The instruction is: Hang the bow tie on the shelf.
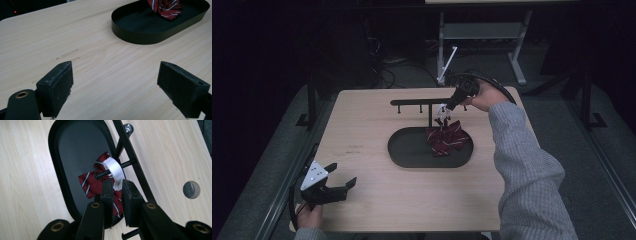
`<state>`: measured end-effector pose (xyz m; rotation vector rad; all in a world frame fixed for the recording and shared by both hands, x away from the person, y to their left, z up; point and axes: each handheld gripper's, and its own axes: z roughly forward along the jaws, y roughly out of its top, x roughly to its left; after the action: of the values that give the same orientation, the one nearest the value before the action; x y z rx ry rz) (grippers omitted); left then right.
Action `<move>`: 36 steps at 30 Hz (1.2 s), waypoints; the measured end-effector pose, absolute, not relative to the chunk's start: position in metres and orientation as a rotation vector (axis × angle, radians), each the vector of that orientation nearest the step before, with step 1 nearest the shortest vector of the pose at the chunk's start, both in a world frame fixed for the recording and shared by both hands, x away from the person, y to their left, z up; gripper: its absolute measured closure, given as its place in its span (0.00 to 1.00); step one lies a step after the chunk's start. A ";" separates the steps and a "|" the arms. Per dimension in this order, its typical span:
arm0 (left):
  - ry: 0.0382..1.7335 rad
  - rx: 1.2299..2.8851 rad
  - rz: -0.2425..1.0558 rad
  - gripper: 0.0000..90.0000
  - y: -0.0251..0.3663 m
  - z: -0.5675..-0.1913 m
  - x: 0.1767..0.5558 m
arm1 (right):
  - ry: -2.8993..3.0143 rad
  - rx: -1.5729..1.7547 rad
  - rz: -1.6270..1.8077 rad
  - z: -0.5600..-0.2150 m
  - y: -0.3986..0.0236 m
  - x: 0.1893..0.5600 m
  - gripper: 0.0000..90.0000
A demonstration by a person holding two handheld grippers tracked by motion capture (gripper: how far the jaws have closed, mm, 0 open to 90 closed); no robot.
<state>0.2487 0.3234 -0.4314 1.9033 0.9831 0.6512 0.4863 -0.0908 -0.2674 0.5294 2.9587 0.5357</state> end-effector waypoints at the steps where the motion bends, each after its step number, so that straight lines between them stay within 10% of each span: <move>1: 0.982 1.907 0.652 0.15 0.324 -0.431 0.249 | 2.959 0.530 0.535 -0.267 -0.091 0.486 0.87; 36: 0.978 1.907 0.656 0.15 0.323 -0.430 0.247 | 2.964 0.530 0.607 -0.263 -0.105 0.466 0.73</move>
<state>0.2474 0.3235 -0.4305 1.9074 0.9781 0.6564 0.4657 -0.1048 -0.2632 0.5296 2.9642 0.6069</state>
